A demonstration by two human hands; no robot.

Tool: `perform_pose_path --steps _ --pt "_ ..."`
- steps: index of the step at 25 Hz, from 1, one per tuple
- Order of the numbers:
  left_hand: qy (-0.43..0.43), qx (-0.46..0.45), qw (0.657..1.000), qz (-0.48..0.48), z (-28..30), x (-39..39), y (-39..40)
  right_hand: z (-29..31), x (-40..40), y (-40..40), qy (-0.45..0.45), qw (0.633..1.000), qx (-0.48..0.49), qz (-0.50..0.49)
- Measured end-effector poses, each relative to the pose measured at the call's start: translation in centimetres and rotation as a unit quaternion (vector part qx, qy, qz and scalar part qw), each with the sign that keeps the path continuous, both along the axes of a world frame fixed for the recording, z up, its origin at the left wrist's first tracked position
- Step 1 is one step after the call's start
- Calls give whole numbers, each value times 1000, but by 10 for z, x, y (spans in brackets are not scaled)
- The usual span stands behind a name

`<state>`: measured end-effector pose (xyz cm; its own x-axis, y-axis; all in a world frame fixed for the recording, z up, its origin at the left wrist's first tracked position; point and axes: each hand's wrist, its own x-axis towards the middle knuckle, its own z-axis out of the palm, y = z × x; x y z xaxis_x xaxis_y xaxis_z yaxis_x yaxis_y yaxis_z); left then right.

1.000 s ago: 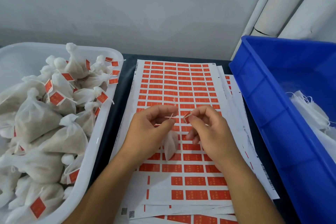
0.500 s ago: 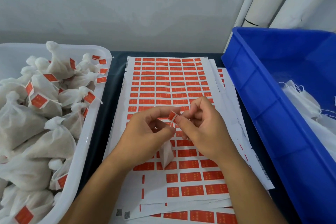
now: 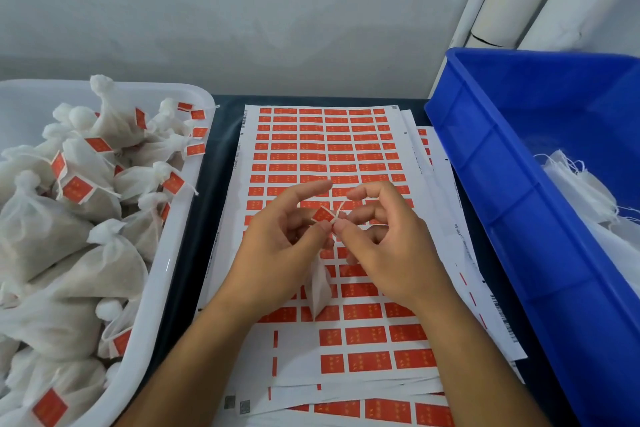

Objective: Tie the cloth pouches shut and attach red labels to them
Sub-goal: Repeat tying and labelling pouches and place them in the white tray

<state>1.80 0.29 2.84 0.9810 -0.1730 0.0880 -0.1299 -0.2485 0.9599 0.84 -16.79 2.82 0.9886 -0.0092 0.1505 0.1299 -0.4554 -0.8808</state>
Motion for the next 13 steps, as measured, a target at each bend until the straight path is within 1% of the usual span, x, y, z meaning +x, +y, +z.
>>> perform_pose_path --steps 6,10,13 --pt "8 -10 1000 -3 1 0 1 -2 1 2 -36 999 1 29" --pt "5 -15 1000 -9 2 -2 -1 1 -1 4 -80 997 -1 8" --pt "8 -30 999 -13 0 -4 -4 1 -1 5 -85 996 1 -1"
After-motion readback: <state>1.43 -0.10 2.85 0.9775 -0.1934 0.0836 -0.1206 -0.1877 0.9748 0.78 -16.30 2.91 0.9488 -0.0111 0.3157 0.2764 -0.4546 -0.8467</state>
